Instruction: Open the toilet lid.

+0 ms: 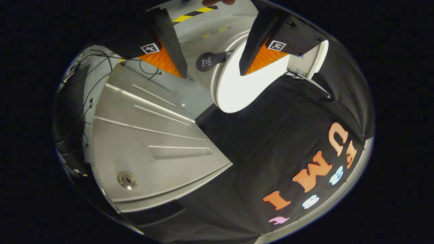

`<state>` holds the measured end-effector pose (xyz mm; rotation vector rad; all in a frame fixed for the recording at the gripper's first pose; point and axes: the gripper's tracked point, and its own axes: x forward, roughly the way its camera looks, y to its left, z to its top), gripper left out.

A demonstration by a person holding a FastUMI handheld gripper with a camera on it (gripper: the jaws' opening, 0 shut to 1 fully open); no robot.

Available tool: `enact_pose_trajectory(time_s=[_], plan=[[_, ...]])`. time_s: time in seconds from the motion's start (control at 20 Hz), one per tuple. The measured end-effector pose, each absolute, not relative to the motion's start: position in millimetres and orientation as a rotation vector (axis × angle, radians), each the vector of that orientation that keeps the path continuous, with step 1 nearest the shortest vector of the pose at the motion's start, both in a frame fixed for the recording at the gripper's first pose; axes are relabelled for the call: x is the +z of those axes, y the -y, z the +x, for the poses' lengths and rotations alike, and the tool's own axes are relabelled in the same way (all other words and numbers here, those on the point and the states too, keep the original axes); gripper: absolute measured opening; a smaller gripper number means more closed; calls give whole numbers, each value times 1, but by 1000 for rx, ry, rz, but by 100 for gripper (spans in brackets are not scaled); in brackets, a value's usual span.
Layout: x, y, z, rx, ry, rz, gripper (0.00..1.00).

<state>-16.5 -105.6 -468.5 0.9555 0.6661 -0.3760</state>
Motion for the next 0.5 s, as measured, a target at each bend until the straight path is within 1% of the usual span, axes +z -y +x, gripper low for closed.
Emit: enact_pose_trajectory(time_s=[0.2,0.5], plan=[[-489,101,-10,-365,-667,1072,99],[-511,102,0,-443,-659,1161,98]])
